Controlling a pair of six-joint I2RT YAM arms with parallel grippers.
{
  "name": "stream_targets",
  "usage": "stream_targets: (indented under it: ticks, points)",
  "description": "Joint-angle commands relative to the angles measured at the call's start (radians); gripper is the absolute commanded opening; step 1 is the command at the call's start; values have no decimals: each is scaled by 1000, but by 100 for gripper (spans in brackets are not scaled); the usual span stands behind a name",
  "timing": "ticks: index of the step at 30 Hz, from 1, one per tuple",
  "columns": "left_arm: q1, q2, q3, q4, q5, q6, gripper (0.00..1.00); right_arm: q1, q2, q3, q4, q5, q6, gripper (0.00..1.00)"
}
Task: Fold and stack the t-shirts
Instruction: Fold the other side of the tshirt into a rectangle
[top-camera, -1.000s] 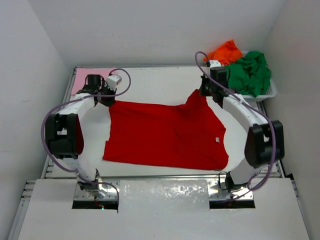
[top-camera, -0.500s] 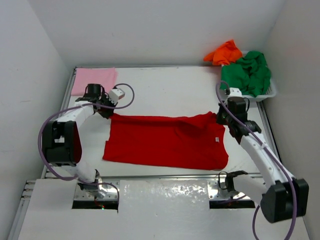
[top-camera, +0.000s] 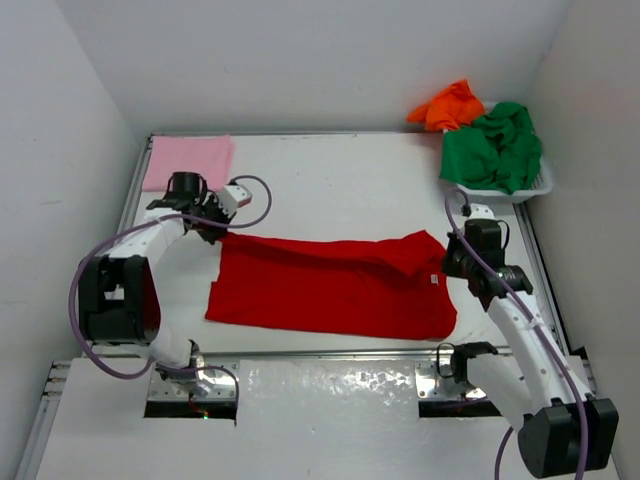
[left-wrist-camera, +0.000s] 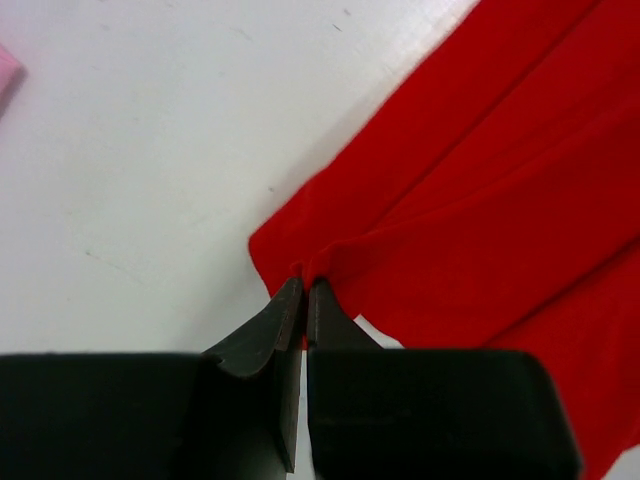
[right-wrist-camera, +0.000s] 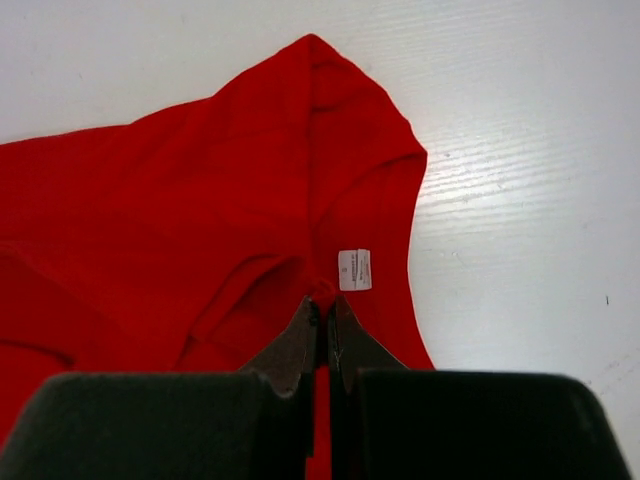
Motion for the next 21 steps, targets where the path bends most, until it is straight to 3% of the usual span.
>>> stream_targets:
  ticks: [1, 5, 6, 7, 10, 15, 21]
  points:
    - [-5, -55, -48, -67, 34, 124, 1, -4, -35, 0, -33, -12, -6, 0]
    - [-5, -65, -131, -73, -21, 187, 6, -4, -49, -41, -54, -31, -4, 0]
    - [-7, -66, -136, -102, -36, 202, 10, -4, -57, -58, -59, -34, -4, 0]
    - [-7, -66, -133, -125, -45, 247, 25, -4, -60, -67, -59, -35, -3, 0]
    - [-1, -69, -90, -251, -93, 336, 37, -4, -70, -90, -54, -34, -1, 0]
    - [36, -65, 64, -529, -75, 484, 41, -4, -69, -104, -39, -45, 2, 0]
    - [-37, -66, 23, -411, -162, 466, 54, -4, -69, -115, -28, -48, 2, 0]
